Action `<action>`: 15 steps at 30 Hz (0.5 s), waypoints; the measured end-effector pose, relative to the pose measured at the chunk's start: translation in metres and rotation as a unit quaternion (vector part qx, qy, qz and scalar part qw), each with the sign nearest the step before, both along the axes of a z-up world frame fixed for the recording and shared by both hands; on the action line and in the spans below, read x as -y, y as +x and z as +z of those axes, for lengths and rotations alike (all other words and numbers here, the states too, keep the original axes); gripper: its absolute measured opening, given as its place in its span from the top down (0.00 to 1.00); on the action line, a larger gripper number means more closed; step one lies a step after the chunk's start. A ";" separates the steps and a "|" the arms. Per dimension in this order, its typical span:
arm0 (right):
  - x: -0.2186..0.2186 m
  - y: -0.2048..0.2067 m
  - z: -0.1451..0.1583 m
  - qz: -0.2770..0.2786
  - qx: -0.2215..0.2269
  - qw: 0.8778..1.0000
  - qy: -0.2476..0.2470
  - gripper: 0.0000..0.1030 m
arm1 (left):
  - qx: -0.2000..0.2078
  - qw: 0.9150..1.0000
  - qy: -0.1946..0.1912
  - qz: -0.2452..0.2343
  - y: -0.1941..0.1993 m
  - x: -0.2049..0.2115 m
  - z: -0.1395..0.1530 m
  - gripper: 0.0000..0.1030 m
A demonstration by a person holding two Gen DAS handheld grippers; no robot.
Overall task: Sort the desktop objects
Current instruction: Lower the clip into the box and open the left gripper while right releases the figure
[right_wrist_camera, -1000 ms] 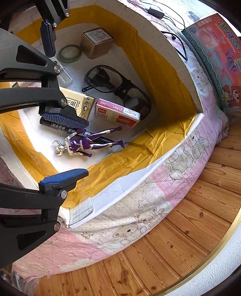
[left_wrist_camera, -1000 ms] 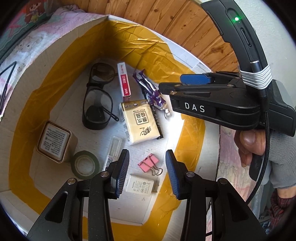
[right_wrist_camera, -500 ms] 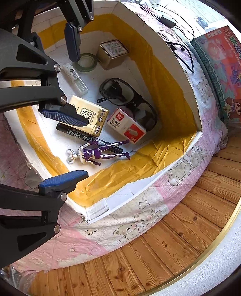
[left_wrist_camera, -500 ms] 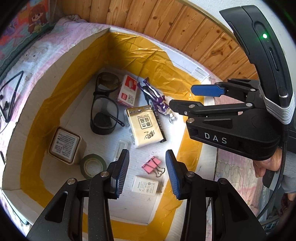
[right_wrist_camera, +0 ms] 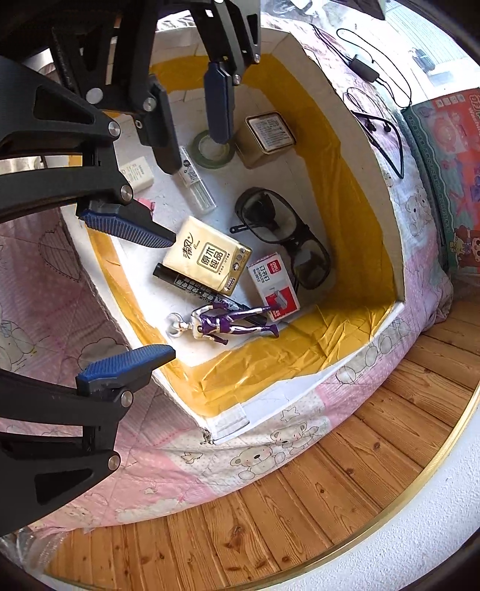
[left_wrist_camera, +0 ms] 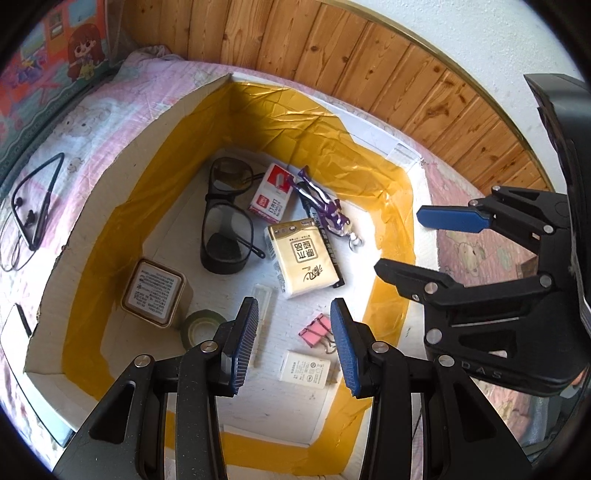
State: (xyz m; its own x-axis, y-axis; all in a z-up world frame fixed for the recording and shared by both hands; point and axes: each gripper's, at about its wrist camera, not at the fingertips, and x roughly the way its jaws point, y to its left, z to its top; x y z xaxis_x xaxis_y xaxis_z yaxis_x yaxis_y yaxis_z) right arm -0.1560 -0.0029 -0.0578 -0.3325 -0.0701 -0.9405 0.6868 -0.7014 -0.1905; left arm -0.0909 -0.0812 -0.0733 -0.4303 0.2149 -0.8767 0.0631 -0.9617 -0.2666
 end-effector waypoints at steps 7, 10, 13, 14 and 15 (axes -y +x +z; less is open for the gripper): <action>0.004 0.025 0.009 0.025 -0.009 1.000 0.010 0.45 | -0.002 1.000 -0.005 0.009 0.008 0.007 0.002 0.58; 0.006 0.036 0.012 0.035 -0.011 0.999 0.017 0.45 | -0.008 1.000 -0.016 0.017 0.013 0.013 0.006 0.58; 0.007 0.046 0.013 0.043 -0.011 0.999 0.018 0.45 | -0.015 1.000 -0.022 0.016 0.018 0.017 0.010 0.58; 0.007 0.049 0.013 0.045 -0.010 0.999 0.017 0.45 | -0.019 0.999 -0.023 0.017 0.019 0.018 0.012 0.58; 0.008 0.053 0.013 0.047 -0.010 0.999 0.017 0.45 | -0.025 0.999 -0.025 0.018 0.021 0.019 0.014 0.58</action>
State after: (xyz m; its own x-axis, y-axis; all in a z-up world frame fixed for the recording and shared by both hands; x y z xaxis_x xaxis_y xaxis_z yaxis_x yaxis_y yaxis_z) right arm -0.1031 -0.0105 -0.0444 -0.3443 -0.0703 -0.9362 0.7456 -0.6265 -0.2271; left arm -0.0699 -0.0999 -0.0596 -0.4810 0.1538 -0.8631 0.0862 -0.9714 -0.2212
